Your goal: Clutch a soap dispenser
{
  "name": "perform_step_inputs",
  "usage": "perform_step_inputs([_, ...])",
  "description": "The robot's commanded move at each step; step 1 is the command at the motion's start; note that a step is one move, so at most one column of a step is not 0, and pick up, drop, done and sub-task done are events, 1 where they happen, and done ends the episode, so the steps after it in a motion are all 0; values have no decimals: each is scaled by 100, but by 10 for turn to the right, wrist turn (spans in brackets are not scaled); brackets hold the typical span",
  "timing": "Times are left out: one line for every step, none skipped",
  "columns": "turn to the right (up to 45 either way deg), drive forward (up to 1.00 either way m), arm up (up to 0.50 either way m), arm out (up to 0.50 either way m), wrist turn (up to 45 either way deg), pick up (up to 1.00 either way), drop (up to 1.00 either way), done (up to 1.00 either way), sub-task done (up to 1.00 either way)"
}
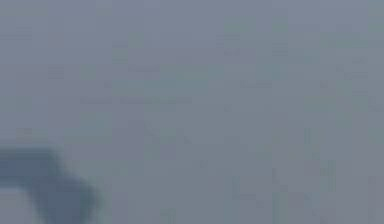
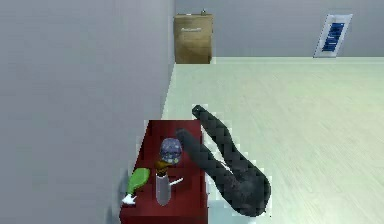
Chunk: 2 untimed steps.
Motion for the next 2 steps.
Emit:
perform_step_inputs([0, 0, 0, 36, 0, 0, 0, 0, 0])
perform_step_inputs([0, 0, 0, 0, 450, 0, 0, 0, 0])
